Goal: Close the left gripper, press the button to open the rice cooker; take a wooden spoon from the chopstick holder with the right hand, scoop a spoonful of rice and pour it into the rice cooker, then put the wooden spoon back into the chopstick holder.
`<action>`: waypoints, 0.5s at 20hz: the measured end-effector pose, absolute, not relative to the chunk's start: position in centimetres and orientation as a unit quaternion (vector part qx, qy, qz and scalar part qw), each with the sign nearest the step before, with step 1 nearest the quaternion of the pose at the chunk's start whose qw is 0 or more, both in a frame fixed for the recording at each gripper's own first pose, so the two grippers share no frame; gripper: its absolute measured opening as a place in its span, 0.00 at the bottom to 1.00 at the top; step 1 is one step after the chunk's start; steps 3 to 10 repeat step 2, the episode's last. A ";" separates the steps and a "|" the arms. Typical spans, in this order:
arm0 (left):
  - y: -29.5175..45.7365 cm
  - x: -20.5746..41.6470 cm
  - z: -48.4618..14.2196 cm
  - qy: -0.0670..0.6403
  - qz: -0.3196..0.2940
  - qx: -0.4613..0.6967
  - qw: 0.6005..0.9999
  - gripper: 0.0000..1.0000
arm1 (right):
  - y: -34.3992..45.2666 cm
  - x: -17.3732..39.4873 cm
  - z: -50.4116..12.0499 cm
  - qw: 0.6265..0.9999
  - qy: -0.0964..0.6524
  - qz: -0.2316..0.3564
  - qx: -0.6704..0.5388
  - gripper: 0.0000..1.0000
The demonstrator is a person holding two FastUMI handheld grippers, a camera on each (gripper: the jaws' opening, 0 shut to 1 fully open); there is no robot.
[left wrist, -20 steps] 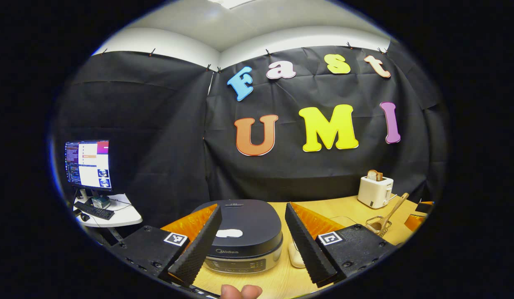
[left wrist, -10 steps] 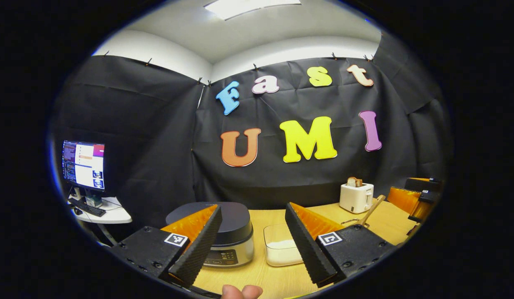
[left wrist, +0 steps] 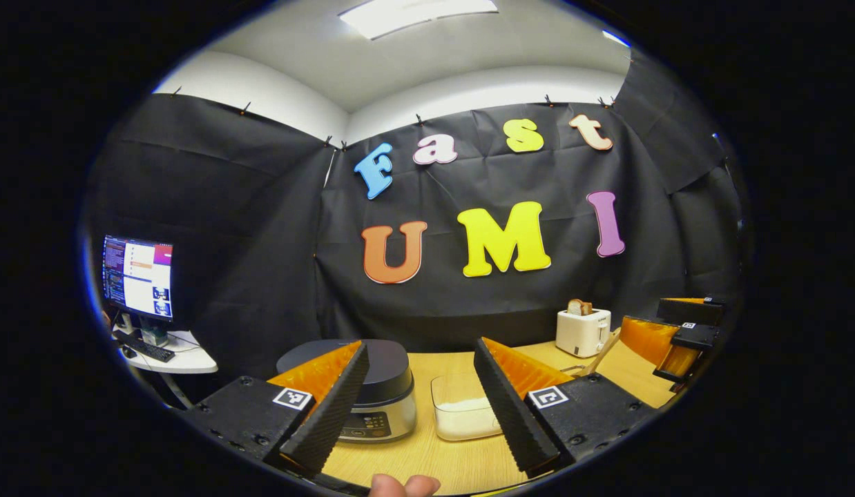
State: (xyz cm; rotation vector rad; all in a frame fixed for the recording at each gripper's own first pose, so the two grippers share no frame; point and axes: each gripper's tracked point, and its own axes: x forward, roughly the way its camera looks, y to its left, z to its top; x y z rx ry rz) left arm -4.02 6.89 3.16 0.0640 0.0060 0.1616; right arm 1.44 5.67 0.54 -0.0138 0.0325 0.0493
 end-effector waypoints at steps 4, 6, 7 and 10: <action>6.9 -3.9 2.8 0.007 0.081 0.031 0.996 0.97 | 5.4 1.7 1.2 1.000 0.015 0.018 -0.010 0.95; 6.9 -3.9 2.8 0.007 0.081 0.031 0.996 0.97 | 5.4 1.7 1.2 1.000 0.015 0.018 -0.010 0.95; 6.9 -3.9 2.8 0.007 0.081 0.031 0.996 0.97 | 5.4 1.7 1.2 1.000 0.015 0.018 -0.010 0.95; 6.9 -3.9 2.8 0.007 0.081 0.031 0.996 0.97 | 5.4 1.7 1.2 1.000 0.015 0.018 -0.010 0.95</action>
